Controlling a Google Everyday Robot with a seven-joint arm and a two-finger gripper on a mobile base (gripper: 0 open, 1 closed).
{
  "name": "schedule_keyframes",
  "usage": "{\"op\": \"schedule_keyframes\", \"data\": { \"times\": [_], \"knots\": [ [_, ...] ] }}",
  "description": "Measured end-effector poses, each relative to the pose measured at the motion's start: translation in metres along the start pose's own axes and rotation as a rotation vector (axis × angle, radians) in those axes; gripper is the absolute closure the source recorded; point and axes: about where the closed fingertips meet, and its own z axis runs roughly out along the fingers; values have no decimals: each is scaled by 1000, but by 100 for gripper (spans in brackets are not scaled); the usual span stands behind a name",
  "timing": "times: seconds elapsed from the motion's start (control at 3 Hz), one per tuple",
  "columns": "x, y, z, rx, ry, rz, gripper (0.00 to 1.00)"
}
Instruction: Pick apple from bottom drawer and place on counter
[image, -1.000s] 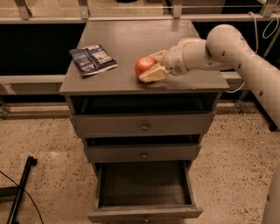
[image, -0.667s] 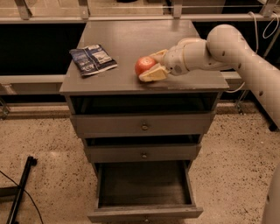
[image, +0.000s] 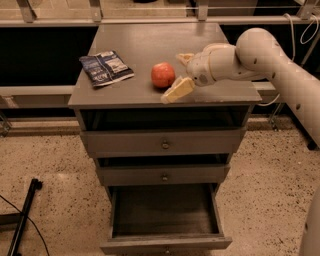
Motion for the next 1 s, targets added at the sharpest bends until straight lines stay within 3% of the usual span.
{"op": "schedule_keyframes", "data": {
  "times": [0.67,1.0],
  "knots": [
    [-48,-1,-73,94,-100,-52,0],
    [-49,-1,-76,97,-101,-52,0]
  ]
}}
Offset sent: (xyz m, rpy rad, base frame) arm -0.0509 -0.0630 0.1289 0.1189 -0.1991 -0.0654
